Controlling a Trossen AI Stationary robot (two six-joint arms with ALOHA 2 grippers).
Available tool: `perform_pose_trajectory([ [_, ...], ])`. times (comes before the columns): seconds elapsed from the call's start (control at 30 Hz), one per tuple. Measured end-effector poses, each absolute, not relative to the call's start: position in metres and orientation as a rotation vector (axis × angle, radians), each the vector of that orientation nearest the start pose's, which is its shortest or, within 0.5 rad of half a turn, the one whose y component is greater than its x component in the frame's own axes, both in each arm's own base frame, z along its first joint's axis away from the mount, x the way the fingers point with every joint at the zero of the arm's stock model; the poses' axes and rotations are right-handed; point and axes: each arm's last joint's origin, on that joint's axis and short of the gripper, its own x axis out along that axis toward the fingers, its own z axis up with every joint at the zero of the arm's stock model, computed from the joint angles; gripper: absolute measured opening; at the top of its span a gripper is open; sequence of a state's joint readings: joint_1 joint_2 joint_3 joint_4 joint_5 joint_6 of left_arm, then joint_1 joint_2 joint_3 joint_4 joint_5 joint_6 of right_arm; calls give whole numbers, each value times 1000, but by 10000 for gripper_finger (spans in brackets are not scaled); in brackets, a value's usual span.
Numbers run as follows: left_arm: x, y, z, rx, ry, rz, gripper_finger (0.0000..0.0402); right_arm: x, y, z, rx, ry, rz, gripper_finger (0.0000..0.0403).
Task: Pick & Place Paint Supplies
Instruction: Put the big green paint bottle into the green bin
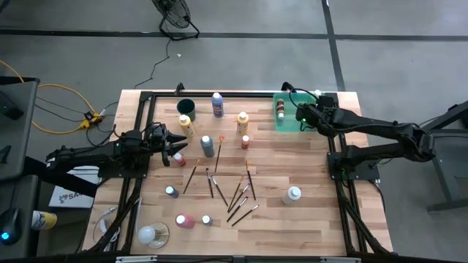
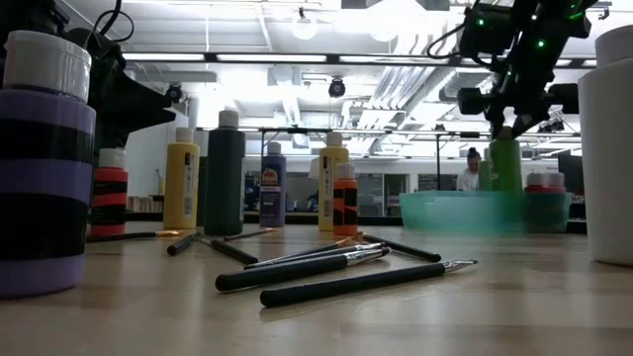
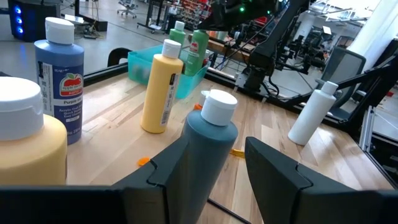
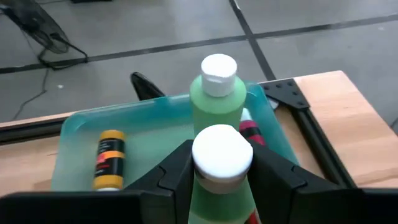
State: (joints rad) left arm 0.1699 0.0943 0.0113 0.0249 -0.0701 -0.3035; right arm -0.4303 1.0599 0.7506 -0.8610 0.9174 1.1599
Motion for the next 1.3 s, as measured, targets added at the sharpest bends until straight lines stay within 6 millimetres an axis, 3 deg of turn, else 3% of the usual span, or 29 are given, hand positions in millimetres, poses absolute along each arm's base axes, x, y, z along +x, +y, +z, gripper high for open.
perform_pose_trajectory([
  [1.3,101,19,162,-305,22,244,152,160,-98,225,622,495,-1636,135],
])
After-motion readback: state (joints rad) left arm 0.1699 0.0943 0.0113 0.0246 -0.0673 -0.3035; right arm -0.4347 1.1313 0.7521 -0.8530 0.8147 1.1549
